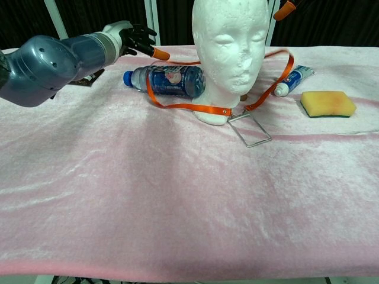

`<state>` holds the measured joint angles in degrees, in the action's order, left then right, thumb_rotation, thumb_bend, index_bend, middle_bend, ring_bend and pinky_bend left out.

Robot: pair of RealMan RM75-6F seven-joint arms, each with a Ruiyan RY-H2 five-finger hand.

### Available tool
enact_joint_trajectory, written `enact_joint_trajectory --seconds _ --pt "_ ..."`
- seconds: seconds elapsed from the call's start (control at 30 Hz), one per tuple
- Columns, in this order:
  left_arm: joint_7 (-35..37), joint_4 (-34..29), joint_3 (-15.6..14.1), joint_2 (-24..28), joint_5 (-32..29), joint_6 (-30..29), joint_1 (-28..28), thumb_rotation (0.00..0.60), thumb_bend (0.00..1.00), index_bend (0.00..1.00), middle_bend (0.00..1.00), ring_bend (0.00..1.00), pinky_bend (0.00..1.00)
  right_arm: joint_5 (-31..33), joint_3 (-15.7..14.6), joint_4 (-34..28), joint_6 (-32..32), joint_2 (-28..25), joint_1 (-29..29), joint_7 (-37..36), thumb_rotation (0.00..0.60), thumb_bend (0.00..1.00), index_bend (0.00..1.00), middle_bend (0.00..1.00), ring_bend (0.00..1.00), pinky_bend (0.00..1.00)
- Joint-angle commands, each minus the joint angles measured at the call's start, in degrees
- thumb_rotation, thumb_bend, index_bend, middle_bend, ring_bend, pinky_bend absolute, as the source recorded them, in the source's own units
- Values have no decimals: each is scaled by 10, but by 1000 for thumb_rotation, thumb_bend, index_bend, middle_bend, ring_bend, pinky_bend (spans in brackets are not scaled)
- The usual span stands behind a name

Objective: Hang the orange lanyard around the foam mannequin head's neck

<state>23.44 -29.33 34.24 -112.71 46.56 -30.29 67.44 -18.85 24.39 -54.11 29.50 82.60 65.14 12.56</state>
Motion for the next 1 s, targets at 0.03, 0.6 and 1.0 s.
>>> enact_joint_trajectory --seconds 0.03,0.6,1.0 --pt "15 -29 -5 19 19 2 -10 600 92 144 124 0 28 -2 1 -10 -5 -11 -6 -12 600 78 148 152 301 222" --pt "-131 -296 -55 197 58 -113 -101 600 87 143 132 0 10 -79 4 -199 38 -185 -120 -74 600 79 148 154 302 221" --pt "-390 -661 -177 407 105 -349 -267 600 88 179 176 0 13 -202 -105 -406 199 -290 -243 10 600 355 191 376 465 333"
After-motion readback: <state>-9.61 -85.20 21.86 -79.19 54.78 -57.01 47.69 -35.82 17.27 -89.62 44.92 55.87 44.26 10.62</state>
